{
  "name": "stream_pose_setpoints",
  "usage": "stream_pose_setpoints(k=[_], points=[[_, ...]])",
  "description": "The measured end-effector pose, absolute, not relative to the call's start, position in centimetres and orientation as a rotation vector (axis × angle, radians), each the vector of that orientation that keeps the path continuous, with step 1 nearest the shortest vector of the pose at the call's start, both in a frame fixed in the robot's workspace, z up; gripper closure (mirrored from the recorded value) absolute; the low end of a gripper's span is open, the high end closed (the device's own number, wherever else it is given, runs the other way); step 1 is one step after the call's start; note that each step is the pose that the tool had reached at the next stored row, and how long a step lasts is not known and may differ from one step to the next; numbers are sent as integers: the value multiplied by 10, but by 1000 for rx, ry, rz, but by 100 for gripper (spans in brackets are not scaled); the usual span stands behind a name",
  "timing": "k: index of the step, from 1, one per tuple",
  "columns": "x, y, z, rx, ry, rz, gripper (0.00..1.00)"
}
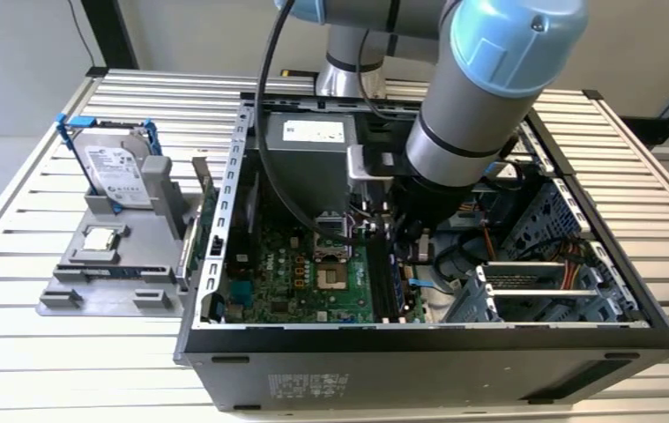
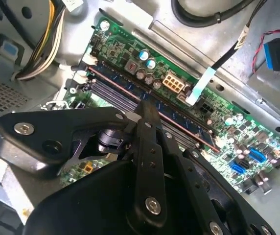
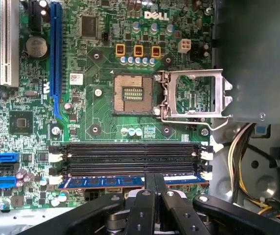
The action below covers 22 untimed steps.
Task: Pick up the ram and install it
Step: 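Press down the ram until it locks into place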
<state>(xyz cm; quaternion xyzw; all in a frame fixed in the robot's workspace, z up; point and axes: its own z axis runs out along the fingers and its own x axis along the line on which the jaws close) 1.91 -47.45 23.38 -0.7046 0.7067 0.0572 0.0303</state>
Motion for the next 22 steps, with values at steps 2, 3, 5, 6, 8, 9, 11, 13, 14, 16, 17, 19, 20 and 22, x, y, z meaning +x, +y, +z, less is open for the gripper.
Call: stream_pose_setpoints(k=[2, 3, 5, 6, 8, 9, 11, 13, 14, 16, 17, 19, 20, 22], points=[[25, -476, 234, -2172, 2178, 176, 100], [28, -477, 234, -2172, 2178, 176, 100], [32, -480, 233, -2172, 2178, 176, 100], [32, -484, 232, -2172, 2178, 177, 100], [32, -492, 232, -2172, 2178, 176, 100], [29, -492, 231, -2172, 2178, 176, 100], [24, -492, 231, -2170, 2179, 176, 100], [21, -492, 228, -2166, 2182, 175, 100], [21, -492, 226, -2164, 2184, 175, 100], [21, -492, 223, -2159, 2191, 174, 100], [21, -493, 222, -2156, 2194, 173, 100], [21, -492, 218, -2150, 2199, 173, 100], [21, -493, 216, -2147, 2202, 173, 100], [21, -491, 220, -2147, 2210, 166, 100]])
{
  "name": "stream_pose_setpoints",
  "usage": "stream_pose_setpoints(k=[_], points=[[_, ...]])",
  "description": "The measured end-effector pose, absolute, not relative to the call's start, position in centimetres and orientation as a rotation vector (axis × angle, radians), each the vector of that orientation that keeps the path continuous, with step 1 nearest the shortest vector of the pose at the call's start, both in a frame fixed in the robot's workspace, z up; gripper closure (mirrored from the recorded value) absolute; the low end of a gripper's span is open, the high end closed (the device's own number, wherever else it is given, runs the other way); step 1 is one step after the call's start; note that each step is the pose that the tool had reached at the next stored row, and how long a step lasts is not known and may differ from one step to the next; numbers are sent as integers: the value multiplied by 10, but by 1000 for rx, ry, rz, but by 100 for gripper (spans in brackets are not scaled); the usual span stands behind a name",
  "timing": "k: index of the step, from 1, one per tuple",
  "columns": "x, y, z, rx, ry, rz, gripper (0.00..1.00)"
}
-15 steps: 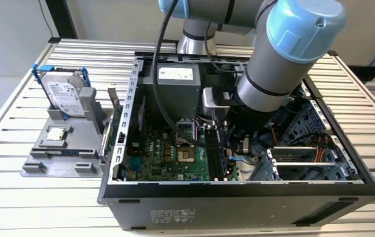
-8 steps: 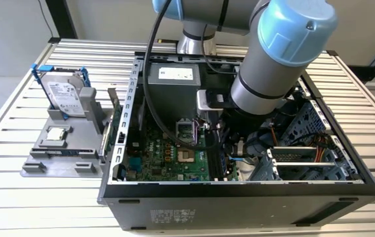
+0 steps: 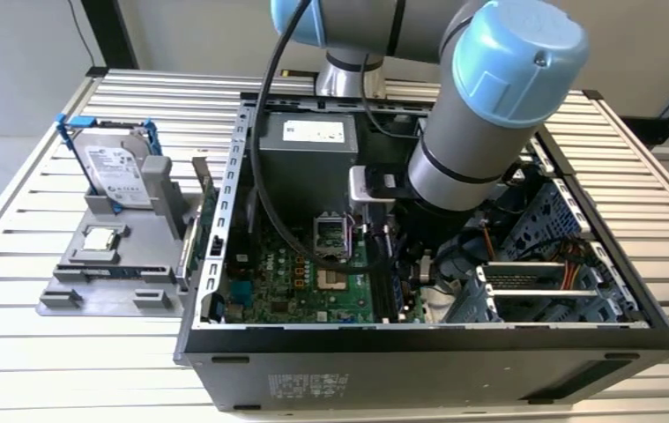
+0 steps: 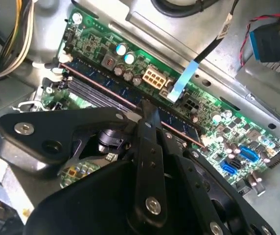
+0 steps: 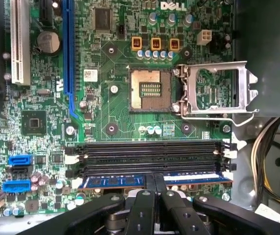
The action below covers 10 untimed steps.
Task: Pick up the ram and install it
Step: 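Press down the ram until it locks into place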
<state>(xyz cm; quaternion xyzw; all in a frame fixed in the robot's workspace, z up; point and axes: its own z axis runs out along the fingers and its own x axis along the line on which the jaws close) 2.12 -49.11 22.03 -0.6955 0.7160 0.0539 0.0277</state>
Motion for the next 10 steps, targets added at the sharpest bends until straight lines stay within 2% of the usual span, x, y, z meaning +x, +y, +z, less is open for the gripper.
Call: stream_pose_setpoints(k=[10], points=[[21, -491, 228, -2156, 2223, 152, 100]])
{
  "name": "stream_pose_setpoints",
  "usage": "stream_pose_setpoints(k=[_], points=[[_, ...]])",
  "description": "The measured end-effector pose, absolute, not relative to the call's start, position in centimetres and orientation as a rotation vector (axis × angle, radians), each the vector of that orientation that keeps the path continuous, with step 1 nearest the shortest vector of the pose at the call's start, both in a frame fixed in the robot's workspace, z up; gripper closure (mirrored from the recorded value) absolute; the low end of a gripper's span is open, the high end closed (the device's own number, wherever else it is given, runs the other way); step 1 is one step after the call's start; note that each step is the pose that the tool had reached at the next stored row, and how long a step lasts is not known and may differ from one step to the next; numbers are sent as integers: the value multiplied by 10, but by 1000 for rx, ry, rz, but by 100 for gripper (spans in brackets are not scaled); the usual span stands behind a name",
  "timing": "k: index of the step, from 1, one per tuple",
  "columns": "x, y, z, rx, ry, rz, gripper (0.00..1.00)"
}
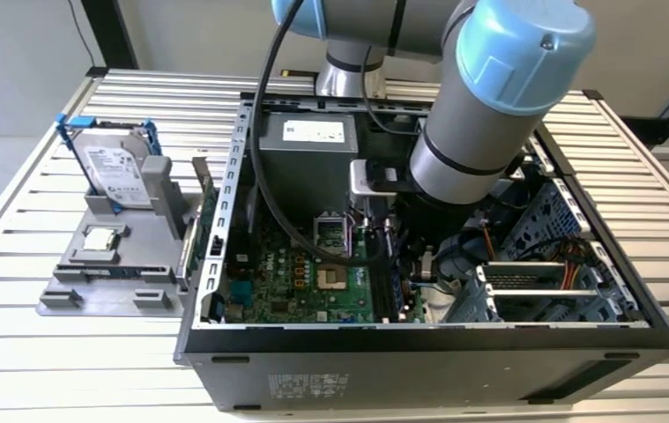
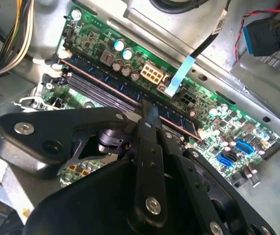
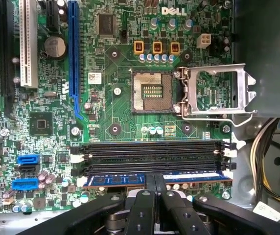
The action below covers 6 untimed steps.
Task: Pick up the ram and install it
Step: 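Press down the ram until it locks into place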
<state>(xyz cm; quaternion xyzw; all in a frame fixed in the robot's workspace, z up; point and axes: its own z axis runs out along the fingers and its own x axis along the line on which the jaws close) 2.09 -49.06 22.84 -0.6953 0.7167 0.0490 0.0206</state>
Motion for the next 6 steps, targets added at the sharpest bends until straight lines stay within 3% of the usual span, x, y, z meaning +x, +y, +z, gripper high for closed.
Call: stream_pose_setpoints(k=[6], points=[[21, -491, 228, -2156, 2223, 152, 100]])
